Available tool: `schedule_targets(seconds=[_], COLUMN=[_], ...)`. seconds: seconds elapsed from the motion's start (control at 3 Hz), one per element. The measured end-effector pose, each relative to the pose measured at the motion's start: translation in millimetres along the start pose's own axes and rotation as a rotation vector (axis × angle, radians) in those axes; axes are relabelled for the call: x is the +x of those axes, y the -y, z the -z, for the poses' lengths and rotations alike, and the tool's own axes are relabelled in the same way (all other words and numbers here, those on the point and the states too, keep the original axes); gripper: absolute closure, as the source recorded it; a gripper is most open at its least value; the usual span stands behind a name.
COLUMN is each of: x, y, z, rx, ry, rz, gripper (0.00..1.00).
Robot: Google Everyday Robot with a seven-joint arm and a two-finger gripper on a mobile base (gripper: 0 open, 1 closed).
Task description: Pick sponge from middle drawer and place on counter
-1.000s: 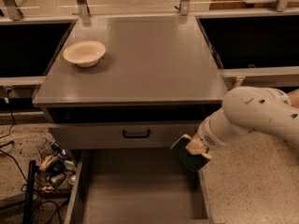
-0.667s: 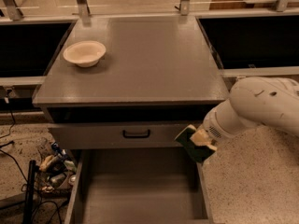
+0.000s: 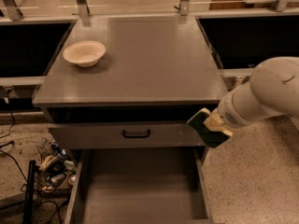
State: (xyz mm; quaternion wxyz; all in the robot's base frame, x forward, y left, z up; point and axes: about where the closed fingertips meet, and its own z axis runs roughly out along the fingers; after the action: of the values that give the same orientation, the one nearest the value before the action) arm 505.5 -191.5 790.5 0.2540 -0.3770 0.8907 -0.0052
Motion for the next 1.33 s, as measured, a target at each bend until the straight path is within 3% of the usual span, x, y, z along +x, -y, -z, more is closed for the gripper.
schedule_targets(seconds=[0.33, 0.67, 1.33], x=[-10, -10, -21], y=[29, 33, 68], z=[54, 55, 68], rx=[0.108, 0.113, 0.176], ry=[0.037, 0.037, 0.045], rz=[-0.011, -0.020, -0.066], gripper=[1.00, 1.00, 1.00])
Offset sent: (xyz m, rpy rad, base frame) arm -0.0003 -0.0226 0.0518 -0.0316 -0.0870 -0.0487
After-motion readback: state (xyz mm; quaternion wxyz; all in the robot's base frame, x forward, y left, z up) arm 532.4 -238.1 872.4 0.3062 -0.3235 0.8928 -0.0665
